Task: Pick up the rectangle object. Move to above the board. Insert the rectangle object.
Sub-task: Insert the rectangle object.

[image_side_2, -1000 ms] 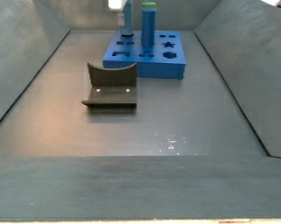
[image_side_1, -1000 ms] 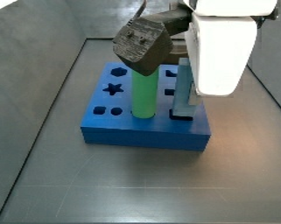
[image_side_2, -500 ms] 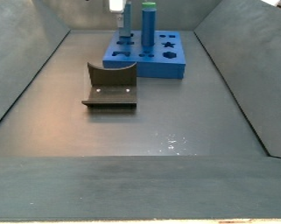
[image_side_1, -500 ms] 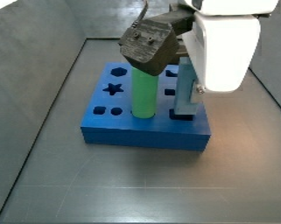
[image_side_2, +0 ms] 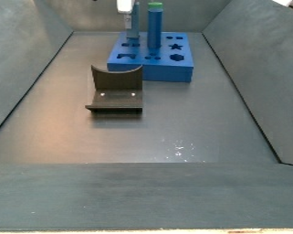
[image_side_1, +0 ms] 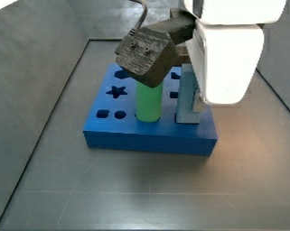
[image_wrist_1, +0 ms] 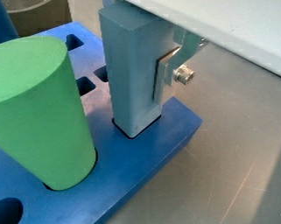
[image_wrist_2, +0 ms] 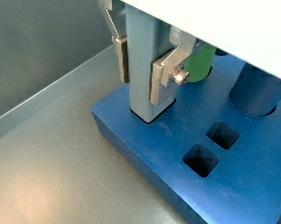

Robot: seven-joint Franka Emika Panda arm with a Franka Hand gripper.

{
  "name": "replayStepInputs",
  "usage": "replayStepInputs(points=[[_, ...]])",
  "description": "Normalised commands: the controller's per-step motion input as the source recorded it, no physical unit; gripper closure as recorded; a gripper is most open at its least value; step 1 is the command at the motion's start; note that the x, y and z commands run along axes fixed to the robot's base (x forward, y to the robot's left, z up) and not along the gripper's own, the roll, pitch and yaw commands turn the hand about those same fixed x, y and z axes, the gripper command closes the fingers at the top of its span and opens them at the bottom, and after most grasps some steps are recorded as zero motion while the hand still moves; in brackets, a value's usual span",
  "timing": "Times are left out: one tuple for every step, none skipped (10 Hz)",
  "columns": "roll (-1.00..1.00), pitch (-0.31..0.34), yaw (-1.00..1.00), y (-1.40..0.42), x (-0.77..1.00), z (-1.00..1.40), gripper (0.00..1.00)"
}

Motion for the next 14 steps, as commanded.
replayStepInputs(points=[[-0.07, 0.000, 0.00, 0.05, 0.00, -0.06, 1.00], [0.00, -0.137, 0.00, 0.00, 0.00, -0.32, 1.00], [0.15, -0.409, 0.00, -0.11, 0.00, -0.87, 1.00], [0.14, -0.263, 0.00, -0.15, 0.00, -1.00, 1.00], [0.12, -0.063, 0.00, -0.20, 0.00, -1.00, 1.00], [0.11, -0.054, 0.00, -0.21, 0.00, -1.00, 1.00], [0.11, -0.060, 0.00, -0.22, 0.00, -1.00, 1.00], [0.12, -0.066, 0.00, -0.22, 0.01, -1.00, 1.00], [0.13, -0.066, 0.00, -0.22, 0.01, -1.00, 1.00], [0.13, -0.071, 0.00, -0.24, 0.06, -1.00, 1.00], [0.14, 0.000, 0.00, -0.04, 0.09, -0.23, 1.00], [0.00, -0.020, 0.00, 0.00, 0.00, 0.00, 1.00], [0.04, 0.000, 0.00, -0.02, 0.00, 0.00, 1.00], [0.63, 0.314, 0.00, -0.11, 0.15, 0.06, 1.00]])
